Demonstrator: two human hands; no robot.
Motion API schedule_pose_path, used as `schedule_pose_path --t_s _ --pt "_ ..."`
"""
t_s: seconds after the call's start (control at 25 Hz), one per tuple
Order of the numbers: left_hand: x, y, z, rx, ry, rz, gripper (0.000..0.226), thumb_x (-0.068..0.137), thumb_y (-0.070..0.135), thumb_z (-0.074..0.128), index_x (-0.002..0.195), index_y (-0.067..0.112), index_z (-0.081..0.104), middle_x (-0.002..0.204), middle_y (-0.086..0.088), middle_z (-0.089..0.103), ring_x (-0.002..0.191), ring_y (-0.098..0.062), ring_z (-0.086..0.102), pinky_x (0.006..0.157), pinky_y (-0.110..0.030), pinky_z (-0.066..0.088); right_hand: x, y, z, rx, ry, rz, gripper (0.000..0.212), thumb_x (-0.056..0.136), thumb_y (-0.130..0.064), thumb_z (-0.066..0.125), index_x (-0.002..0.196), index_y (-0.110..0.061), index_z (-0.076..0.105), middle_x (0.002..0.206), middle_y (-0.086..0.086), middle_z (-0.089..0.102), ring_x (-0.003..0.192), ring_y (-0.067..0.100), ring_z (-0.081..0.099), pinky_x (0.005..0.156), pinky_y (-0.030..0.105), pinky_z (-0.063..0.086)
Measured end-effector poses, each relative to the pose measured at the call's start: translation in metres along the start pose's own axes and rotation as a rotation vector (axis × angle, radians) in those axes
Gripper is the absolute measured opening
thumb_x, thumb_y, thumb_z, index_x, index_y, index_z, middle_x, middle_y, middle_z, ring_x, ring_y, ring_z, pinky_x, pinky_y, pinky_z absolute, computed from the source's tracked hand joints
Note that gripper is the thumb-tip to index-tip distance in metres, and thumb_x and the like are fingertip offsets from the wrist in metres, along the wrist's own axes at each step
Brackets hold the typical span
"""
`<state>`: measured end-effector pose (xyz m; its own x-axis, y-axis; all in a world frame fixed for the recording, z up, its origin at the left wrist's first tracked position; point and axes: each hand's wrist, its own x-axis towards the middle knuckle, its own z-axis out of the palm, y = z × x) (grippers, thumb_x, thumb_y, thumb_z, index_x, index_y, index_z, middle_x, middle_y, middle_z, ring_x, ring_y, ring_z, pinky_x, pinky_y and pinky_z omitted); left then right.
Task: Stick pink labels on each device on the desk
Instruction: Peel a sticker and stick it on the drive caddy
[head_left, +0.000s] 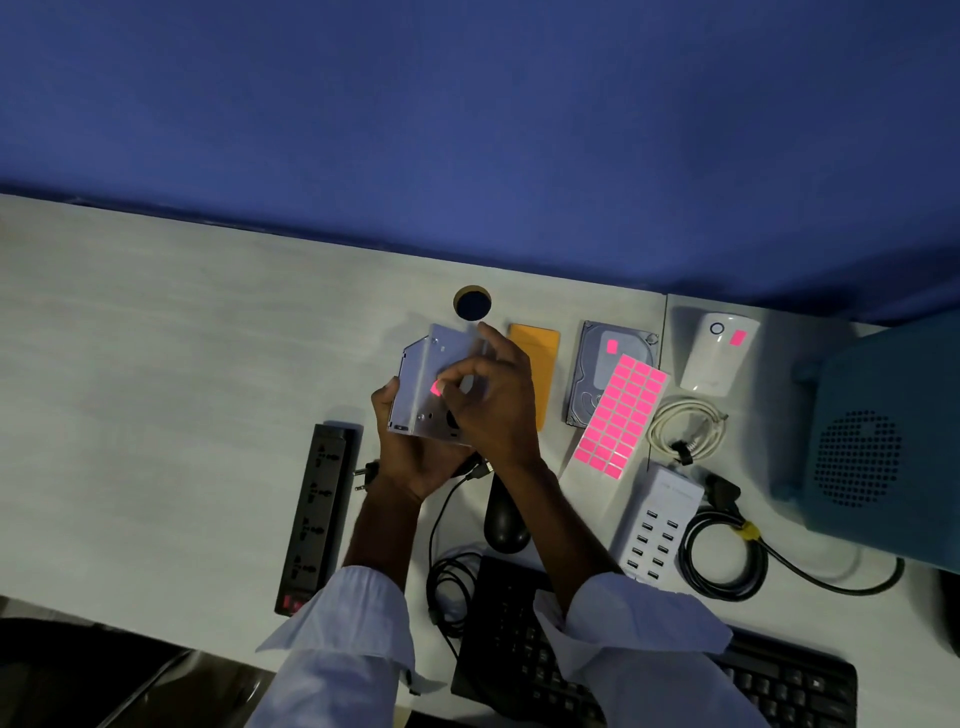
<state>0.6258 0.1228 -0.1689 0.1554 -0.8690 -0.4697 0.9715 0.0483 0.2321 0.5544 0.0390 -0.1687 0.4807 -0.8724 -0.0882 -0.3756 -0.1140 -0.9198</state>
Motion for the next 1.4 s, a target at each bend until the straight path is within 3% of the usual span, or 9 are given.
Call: schedule_pose_path --t_s 0.24,0.36,0.44,0.52,0.68,0.8,1.12,1.24,1.4 --pt "-0.006 0.004 0.012 0.190 0.151 0.046 0.052 0.083 0.052 0.054 0.115 0.015 0.071 0.113 -0.008 0.071 0.103 -0.024 0.067 0.087 -0.038 0.054 -0.004 -0.004 0.000 -0.066 0.060 0.026 0.062 0.067 -0.051 0.079 0.118 -0.022 0.060 0.125 -0.005 0.062 0.117 0.014 0.054 0.097 0.030 0.048" --pt "-0.009 0.009 0.019 0.380 0.237 0.103 0.048 0.096 0.045 0.035 0.097 0.024 0.077 0.092 -0.001 0.073 0.085 -0.017 0.069 0.072 -0.029 0.055 -0.006 0.001 -0.010 -0.083 0.149 0.073 0.057 0.076 -0.053 0.067 0.121 -0.018 0.059 0.122 -0.002 0.063 0.113 0.017 0.056 0.093 0.030 0.049" --pt "-0.006 0.010 0.027 0.583 0.278 0.160 0.052 0.106 0.024 0.027 0.098 0.032 0.078 0.095 0.004 0.075 0.091 -0.014 0.071 0.072 -0.029 0.058 -0.010 0.006 -0.016 -0.049 0.230 0.124 0.048 0.083 -0.042 0.065 0.122 -0.015 0.058 0.122 0.002 0.062 0.113 0.022 0.056 0.092 0.031 0.047" --pt "0.010 0.016 0.023 0.921 0.467 0.267 0.030 0.102 0.035 0.044 0.116 0.036 0.071 0.111 0.002 0.073 0.105 -0.018 0.067 0.078 -0.030 0.056 -0.017 0.014 -0.017 -0.039 0.254 0.164 0.040 0.087 -0.026 0.066 0.124 -0.013 0.058 0.124 0.006 0.061 0.114 0.025 0.057 0.095 0.036 0.049" --pt "0.053 0.023 -0.020 1.773 0.818 0.499 0.076 0.066 0.081 0.063 0.132 0.044 0.054 0.117 -0.003 0.065 0.111 -0.022 0.059 0.094 -0.037 0.052 -0.030 0.027 -0.023 0.024 0.256 0.253 0.038 0.087 -0.011 0.062 0.124 -0.016 0.059 0.122 0.001 0.062 0.100 0.015 0.061 0.089 0.037 0.054" --pt "0.065 0.010 -0.032 1.950 0.953 0.560 0.090 0.056 0.077 0.069 0.135 0.036 0.054 0.127 -0.012 0.050 0.119 -0.032 0.047 0.093 -0.042 0.045 -0.040 0.032 -0.030 0.058 0.270 0.276 0.037 0.085 -0.004 0.062 0.121 -0.015 0.060 0.118 -0.001 0.064 0.086 -0.003 0.059 0.081 0.031 0.054" --pt "0.068 0.002 -0.045 2.082 0.890 0.610 0.103 0.061 0.079 0.069 0.144 0.024 0.044 0.149 -0.026 0.034 0.137 -0.044 0.033 0.109 -0.054 0.035 -0.056 0.048 -0.047 0.068 0.308 0.365 0.035 0.083 -0.004 0.059 0.115 -0.018 0.060 0.109 -0.006 0.067 0.088 -0.002 0.060 0.079 0.030 0.056" --pt "0.068 -0.008 -0.038 1.931 0.628 0.812 0.082 0.076 0.056 0.075 0.143 0.020 0.044 0.153 -0.021 0.031 0.144 -0.031 0.028 0.118 -0.048 0.028 -0.061 0.053 -0.062 0.067 0.368 0.366 0.032 0.081 -0.006 0.058 0.110 -0.021 0.061 0.102 -0.007 0.068 0.082 0.006 0.063 0.075 0.029 0.055" --pt "0.051 -0.057 0.006 1.956 0.357 0.823 0.042 0.093 0.039 0.050 0.126 0.015 0.061 0.126 -0.008 0.060 0.101 -0.027 0.066 0.083 -0.033 0.053 -0.072 0.066 -0.088 0.020 0.477 0.382 0.033 0.077 -0.013 0.055 0.108 -0.020 0.062 0.102 -0.009 0.067 0.077 -0.004 0.060 0.076 0.040 0.057"
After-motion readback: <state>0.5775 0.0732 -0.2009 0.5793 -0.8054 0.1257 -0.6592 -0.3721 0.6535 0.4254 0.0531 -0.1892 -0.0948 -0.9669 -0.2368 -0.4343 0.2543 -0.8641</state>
